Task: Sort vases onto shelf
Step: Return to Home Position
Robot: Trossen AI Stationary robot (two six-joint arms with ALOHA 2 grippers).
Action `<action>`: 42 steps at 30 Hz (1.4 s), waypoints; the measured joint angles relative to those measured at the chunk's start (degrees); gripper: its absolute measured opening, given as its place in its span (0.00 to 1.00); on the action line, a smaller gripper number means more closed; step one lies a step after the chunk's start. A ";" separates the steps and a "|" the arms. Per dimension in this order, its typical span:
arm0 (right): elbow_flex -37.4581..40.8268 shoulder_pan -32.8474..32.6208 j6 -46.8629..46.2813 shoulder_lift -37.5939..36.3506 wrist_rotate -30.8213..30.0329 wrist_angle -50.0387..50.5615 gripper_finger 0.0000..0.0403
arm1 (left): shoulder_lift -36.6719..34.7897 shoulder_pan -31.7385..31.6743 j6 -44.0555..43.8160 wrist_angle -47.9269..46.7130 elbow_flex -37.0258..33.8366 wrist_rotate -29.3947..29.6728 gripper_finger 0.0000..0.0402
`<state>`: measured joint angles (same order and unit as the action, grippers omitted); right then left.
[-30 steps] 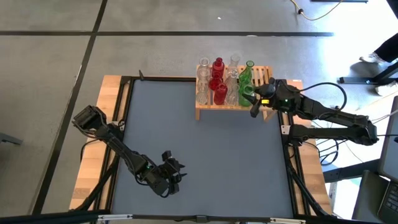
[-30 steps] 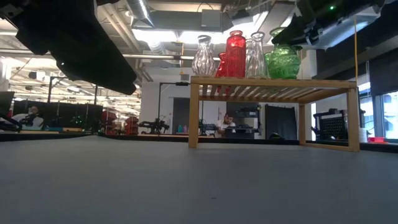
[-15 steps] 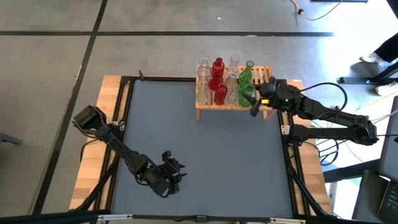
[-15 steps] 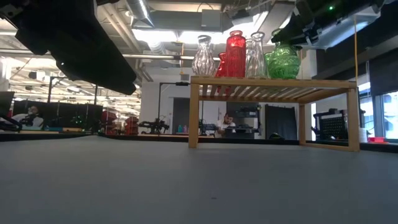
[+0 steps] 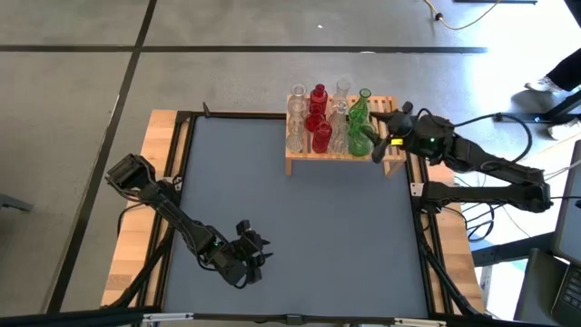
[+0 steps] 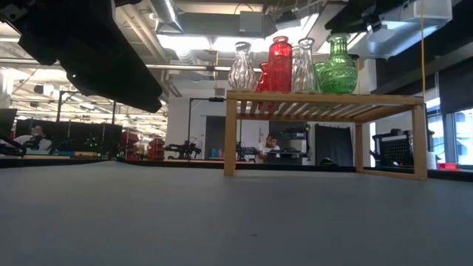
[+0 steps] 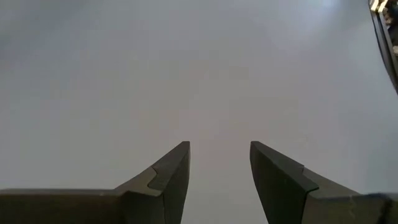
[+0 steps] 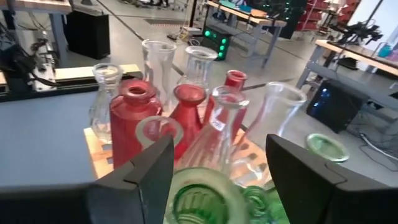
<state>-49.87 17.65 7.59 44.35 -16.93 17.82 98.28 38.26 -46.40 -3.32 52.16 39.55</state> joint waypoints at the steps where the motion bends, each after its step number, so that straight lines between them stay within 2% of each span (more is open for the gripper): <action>1: -0.91 0.00 0.27 0.02 -0.31 0.74 0.59 | 0.00 0.00 -0.79 0.02 0.00 0.04 0.40; 4: -4.23 0.00 0.37 -0.02 0.53 2.95 0.59 | 0.00 0.00 -1.03 0.66 0.00 1.14 0.40; 8: -6.99 -0.10 -1.41 0.00 8.45 4.74 0.59 | -0.13 -0.60 0.49 1.78 0.00 1.02 0.40; 11: -7.02 -3.59 -2.86 0.05 13.67 4.73 0.54 | -2.54 -1.98 4.60 1.56 -0.04 -0.32 0.39; 14: -6.15 -9.63 -4.48 0.54 12.70 4.94 0.43 | -7.07 -3.32 10.68 -0.12 -0.02 -1.05 0.33; 18: -4.21 -17.90 -7.26 0.56 9.57 4.72 0.21 | -14.18 -4.76 18.50 -3.65 -0.47 -0.01 0.21; 20: -3.08 -21.86 -8.56 0.45 8.73 4.29 0.10 | -18.04 -5.69 22.30 -3.62 -2.15 0.20 0.14; 22: -1.31 -25.69 -9.06 0.47 8.50 2.86 0.03 | -21.99 -6.90 25.10 -2.85 -5.03 -1.19 0.08; 25: 2.44 -30.94 -9.35 0.46 8.48 -1.78 0.05 | -28.51 -9.32 28.05 0.88 -11.30 -4.21 0.01; 28: 6.53 -34.53 -9.61 0.49 7.51 -7.25 0.08 | -34.94 -12.18 31.48 8.46 -18.69 -9.08 0.02; 31: 10.05 -37.26 -10.32 0.46 6.89 -11.59 0.07 | -40.63 -14.97 34.06 15.37 -24.98 -13.57 0.02; 36: 16.25 -39.79 -11.33 0.49 6.90 -18.03 0.01 | -48.65 -17.64 35.01 20.02 -33.21 -14.14 0.00; 42: 23.33 -40.30 -14.92 0.21 4.58 -25.70 0.01 | -56.76 -18.27 34.65 20.71 -39.35 -14.16 0.00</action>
<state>-26.54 -22.65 -7.32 44.57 -12.35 -7.88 41.52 19.99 -11.75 17.39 12.81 25.39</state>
